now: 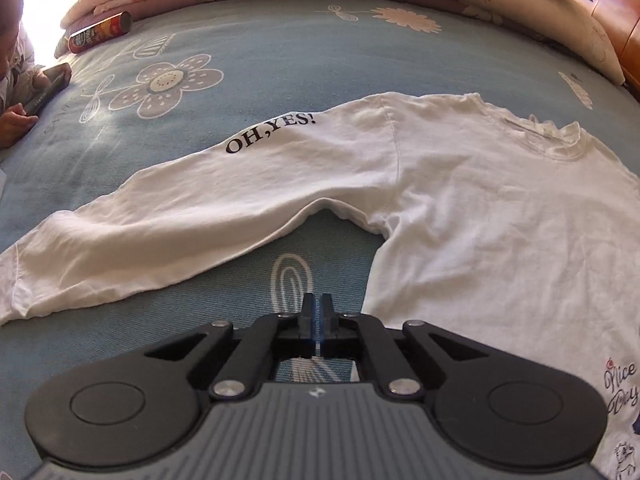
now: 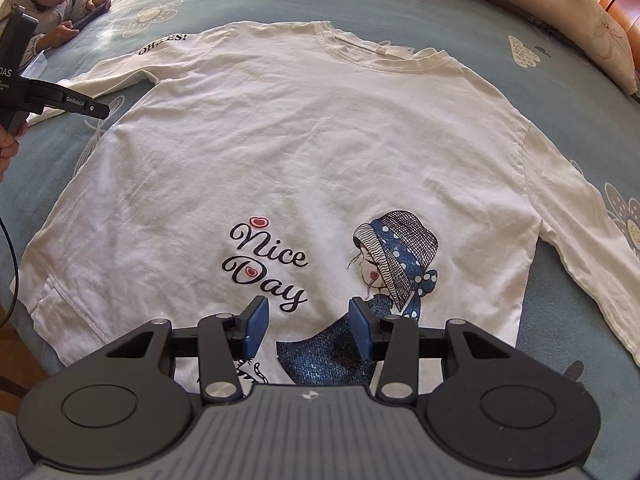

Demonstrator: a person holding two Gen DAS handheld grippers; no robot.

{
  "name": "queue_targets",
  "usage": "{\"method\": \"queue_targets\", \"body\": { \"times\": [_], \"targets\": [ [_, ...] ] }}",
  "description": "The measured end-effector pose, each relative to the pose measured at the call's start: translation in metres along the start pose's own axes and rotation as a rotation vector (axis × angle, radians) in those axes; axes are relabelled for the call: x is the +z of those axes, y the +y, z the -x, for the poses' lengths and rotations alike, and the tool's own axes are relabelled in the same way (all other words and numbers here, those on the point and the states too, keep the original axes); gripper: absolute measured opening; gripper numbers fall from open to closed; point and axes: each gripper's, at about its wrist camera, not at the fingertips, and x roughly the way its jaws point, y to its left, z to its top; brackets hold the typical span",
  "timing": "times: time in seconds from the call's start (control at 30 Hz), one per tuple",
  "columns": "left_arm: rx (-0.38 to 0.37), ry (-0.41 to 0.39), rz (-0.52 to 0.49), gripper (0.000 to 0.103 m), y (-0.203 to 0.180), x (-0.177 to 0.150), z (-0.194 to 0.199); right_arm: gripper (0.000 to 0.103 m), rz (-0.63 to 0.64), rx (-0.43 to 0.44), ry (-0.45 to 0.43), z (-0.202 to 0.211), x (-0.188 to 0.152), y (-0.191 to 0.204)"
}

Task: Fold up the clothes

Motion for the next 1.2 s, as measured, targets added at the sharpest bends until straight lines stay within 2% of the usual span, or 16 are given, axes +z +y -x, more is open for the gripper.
{"method": "queue_targets", "body": {
  "times": [0.13, 0.23, 0.3, 0.33, 0.37, 0.47, 0.53, 0.63, 0.77, 0.83, 0.93, 0.97, 1.03, 1.1, 1.13, 1.2],
  "targets": [
    [-0.155, -0.021, 0.005, 0.003, -0.015, 0.004, 0.005, 0.049, -0.035, 0.007, -0.007, -0.002, 0.004, -0.006],
    [-0.293, 0.043, 0.013, 0.012, -0.038, 0.004, -0.009, 0.055, -0.086, 0.018, -0.027, -0.008, 0.011, -0.014],
    [-0.275, 0.07, -0.03, 0.018, -0.042, -0.006, -0.013, 0.056, -0.14, 0.05, -0.025, -0.017, 0.014, -0.023],
    [-0.266, 0.084, -0.051, 0.019, -0.044, -0.011, -0.015, 0.056, -0.163, 0.062, -0.016, -0.022, 0.014, -0.028],
    [-0.256, 0.097, -0.073, 0.014, -0.045, -0.016, -0.016, 0.056, -0.178, 0.062, -0.003, -0.027, 0.011, -0.033],
    [-0.188, 0.12, -0.153, 0.014, -0.04, -0.029, -0.01, 0.058, -0.239, -0.007, 0.057, -0.036, -0.015, -0.061],
    [-0.159, 0.157, -0.186, 0.014, -0.033, -0.035, -0.003, 0.059, -0.31, -0.006, 0.051, -0.029, -0.035, -0.08],
    [-0.141, 0.207, -0.219, 0.016, -0.035, -0.035, 0.008, 0.059, -0.37, -0.111, 0.109, -0.018, -0.044, -0.095],
    [-0.217, 0.117, -0.355, 0.034, -0.072, -0.041, 0.024, 0.06, -0.288, -0.099, 0.03, -0.006, -0.029, -0.081],
    [-0.266, 0.072, -0.427, 0.036, -0.094, -0.047, 0.027, 0.06, -0.211, -0.093, 0.026, -0.015, -0.028, -0.066],
    [-0.28, 0.028, -0.568, 0.037, -0.119, -0.072, 0.027, 0.06, -0.096, -0.088, 0.033, -0.031, -0.03, -0.043],
    [-0.277, 0.043, -0.586, 0.037, -0.117, -0.082, 0.027, 0.062, -0.079, -0.091, 0.024, -0.032, -0.037, -0.04],
    [-0.263, 0.067, -0.608, 0.038, -0.11, -0.106, 0.031, 0.079, -0.093, -0.1, 0.002, -0.025, -0.059, -0.042],
    [-0.254, 0.036, -0.608, 0.043, -0.095, -0.127, 0.044, 0.084, -0.164, -0.095, 0.036, -0.014, -0.083, -0.05],
    [-0.252, 0.051, -0.594, 0.043, -0.087, -0.135, 0.051, 0.084, -0.203, -0.092, 0.056, -0.008, -0.095, -0.054],
    [-0.24, 0.095, -0.576, 0.044, -0.083, -0.134, 0.056, 0.084, -0.2, -0.1, 0.098, -0.002, -0.108, -0.053]
  ]
}}
